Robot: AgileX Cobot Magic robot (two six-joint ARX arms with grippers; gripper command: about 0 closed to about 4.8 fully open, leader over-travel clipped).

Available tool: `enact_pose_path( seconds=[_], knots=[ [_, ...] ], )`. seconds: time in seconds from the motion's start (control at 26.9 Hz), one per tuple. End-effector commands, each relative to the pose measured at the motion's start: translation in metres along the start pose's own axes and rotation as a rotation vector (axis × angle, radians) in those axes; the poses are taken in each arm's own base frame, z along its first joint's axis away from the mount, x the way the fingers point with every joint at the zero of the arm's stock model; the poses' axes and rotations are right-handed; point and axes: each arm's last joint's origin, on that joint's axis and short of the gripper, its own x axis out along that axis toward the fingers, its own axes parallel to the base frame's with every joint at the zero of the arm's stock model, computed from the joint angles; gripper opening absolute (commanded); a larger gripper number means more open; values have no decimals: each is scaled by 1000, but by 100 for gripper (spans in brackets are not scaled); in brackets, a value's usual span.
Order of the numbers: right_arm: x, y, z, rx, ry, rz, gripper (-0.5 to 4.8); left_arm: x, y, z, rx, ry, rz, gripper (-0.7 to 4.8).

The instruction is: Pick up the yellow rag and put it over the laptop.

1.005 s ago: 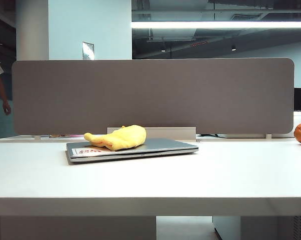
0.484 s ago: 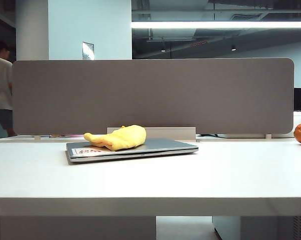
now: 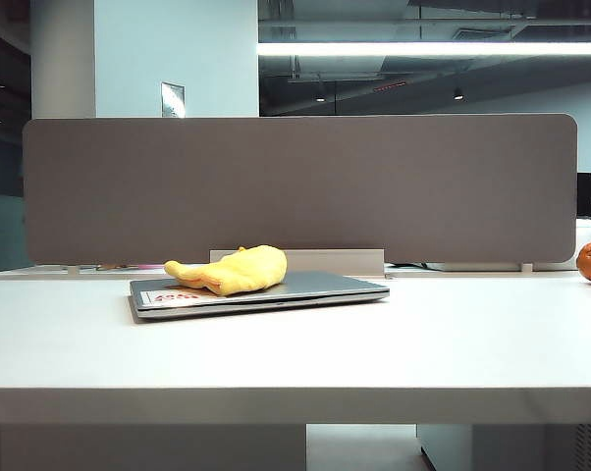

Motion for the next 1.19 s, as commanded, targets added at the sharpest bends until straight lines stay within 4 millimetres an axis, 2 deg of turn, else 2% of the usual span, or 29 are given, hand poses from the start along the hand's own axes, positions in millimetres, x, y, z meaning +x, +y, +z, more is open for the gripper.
enact_pose_path(
  seconds=[0.04,0.19,1.19],
  knots=[
    [0,0,-1,0,-8,0,-1,0,1,1,5,-1,20,-6],
    [0,0,-1,1,-8,0,-1,0,2,-1,-7,21,65,-6],
    [0,0,-1,1,-8,-1,-1,0,2,-3,-18,42,60,-6]
  ],
)
